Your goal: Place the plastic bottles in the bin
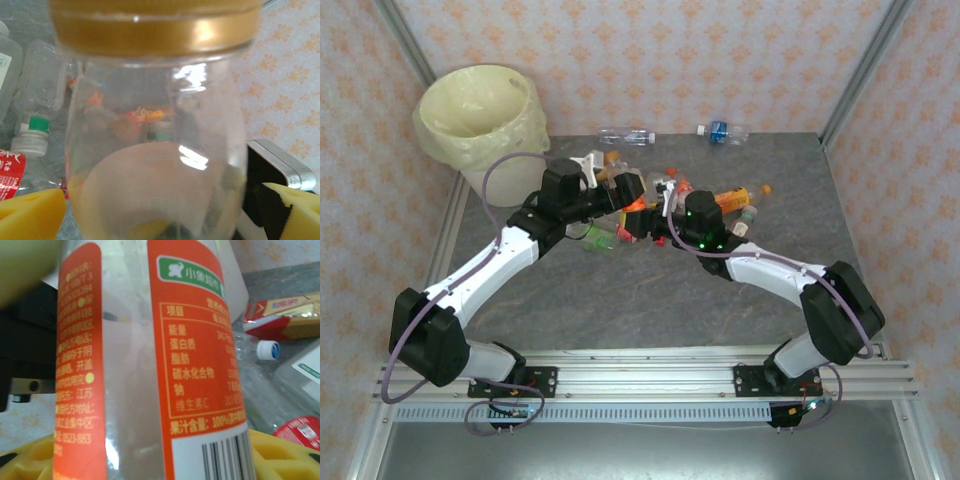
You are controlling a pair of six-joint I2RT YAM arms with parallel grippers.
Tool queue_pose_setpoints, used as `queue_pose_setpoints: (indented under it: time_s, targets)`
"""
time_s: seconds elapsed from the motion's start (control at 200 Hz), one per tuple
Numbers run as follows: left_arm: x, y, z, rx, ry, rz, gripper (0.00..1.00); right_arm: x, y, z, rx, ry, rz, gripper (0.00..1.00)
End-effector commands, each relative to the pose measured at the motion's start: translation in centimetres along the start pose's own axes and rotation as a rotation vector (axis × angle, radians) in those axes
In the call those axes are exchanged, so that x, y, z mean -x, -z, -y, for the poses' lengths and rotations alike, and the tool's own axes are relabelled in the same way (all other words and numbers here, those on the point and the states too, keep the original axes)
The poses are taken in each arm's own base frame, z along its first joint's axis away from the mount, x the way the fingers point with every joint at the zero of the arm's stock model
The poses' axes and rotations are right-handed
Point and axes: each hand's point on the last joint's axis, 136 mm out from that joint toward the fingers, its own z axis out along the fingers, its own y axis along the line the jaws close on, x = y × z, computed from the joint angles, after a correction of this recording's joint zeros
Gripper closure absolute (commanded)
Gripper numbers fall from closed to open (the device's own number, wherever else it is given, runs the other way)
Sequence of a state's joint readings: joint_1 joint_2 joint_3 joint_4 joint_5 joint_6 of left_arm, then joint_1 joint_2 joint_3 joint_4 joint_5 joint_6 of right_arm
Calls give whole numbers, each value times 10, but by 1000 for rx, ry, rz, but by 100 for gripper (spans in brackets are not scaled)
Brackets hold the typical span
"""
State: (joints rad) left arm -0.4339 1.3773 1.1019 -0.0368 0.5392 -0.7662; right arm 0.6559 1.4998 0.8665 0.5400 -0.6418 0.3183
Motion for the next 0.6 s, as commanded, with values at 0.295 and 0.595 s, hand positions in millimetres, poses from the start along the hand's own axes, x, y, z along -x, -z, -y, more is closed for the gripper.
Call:
queue_pose_setpoints:
  time_s: [0.295,0.595]
  targets:
    - [12,3,24,-110,-21,49,35,16,-3,-45,162,52,27,46]
    - [22,12,16,-51,-35,116,47,10,5,-33,78,64,16,21]
